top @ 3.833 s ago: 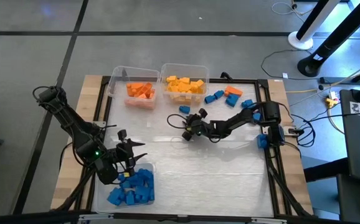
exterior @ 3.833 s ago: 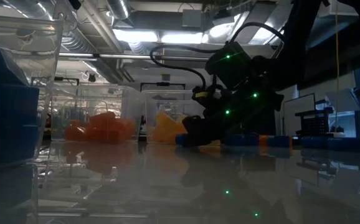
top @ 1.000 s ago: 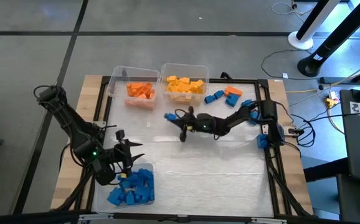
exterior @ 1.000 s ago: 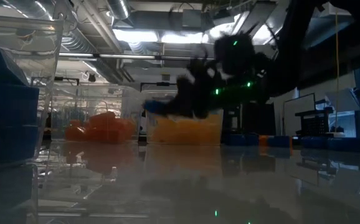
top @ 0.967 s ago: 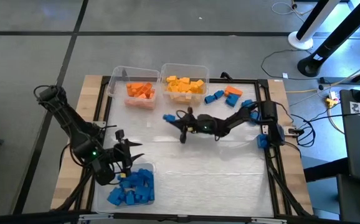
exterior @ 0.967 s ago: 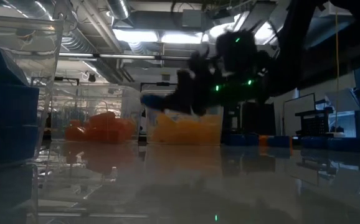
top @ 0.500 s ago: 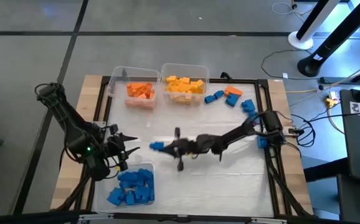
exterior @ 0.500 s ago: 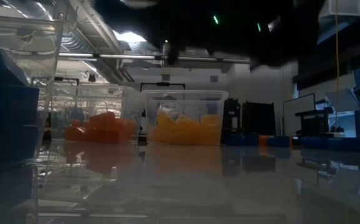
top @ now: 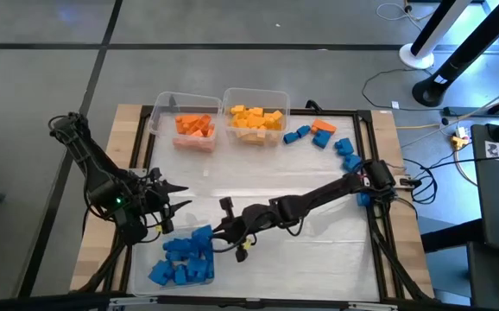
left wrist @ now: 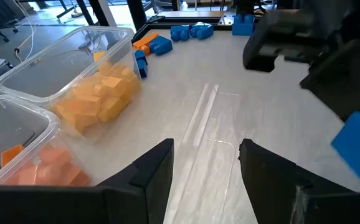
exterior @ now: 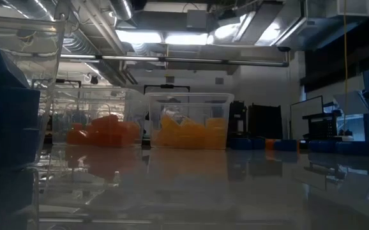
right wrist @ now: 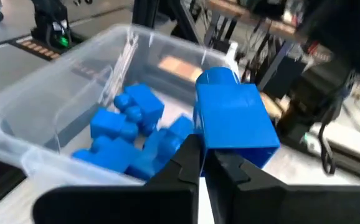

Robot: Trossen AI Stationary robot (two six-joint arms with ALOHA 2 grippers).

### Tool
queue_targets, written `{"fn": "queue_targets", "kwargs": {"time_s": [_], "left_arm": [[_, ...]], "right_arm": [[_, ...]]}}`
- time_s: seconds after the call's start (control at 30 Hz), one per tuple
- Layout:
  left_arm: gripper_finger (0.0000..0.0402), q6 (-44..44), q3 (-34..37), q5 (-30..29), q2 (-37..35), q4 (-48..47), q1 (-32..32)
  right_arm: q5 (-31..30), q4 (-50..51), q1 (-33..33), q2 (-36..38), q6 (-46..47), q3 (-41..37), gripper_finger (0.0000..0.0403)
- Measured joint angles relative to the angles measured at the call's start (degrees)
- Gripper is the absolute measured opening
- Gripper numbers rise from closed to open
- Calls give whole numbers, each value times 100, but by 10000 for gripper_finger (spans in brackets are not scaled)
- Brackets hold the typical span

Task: Sort blocks
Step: Put the blue game piece into the bottom transparent bin

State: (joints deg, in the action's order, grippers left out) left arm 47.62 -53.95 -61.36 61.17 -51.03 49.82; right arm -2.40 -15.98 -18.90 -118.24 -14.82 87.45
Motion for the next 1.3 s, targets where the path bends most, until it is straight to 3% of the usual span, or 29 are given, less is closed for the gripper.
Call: {"fn": "queue_targets", "kwargs": {"time_s": [0.47,0.67,0.9,1.1,1.3], "left_arm": [[169,-331,0,2,2,63,0],[169,-327,0,2,2,63,0],[169,-308,0,2,4,63,0],[169,-308,0,2,7,79,0],[169,-306,0,4,7,96,0]], "right_arm": [[564,-139,-61,0,-51,3,17],[533,-849,-152,-2,-277,-1,17],[181,-930,-177,-2,-353,-1,17],[57,-1381,-170,-386,-355,86,17],[466,-1227,-170,-874,-353,514,31]]}}
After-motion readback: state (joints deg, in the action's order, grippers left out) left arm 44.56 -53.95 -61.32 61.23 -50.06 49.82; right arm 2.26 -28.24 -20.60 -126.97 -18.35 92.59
